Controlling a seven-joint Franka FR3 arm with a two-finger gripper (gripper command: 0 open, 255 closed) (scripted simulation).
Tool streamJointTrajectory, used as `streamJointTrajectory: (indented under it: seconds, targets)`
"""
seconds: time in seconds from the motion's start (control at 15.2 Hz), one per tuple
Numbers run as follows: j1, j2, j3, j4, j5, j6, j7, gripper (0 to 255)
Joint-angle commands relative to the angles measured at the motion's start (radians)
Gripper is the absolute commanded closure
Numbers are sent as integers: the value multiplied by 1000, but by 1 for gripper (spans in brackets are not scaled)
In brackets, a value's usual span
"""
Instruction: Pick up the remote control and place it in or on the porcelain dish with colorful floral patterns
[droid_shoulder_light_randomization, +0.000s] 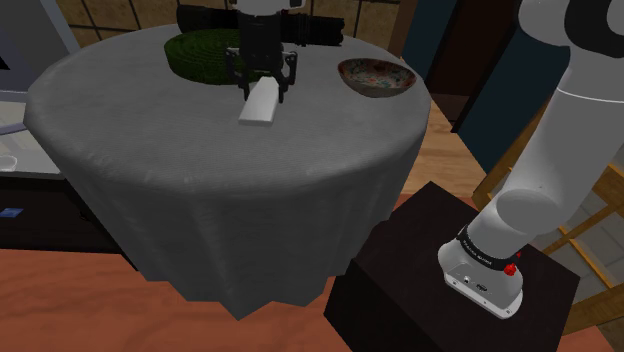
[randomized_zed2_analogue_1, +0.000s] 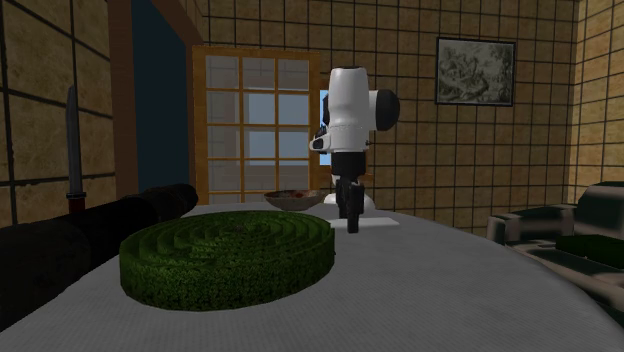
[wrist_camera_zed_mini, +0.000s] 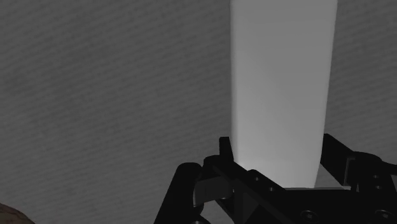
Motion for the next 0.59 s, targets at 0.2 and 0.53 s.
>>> streamJointTrajectory:
  seconds: [0.2, 0.53]
  targets:
    - [10, 10, 2, 75, -7, -65, 2, 255]
    - [28, 33, 4, 170, -21, -142, 9, 255]
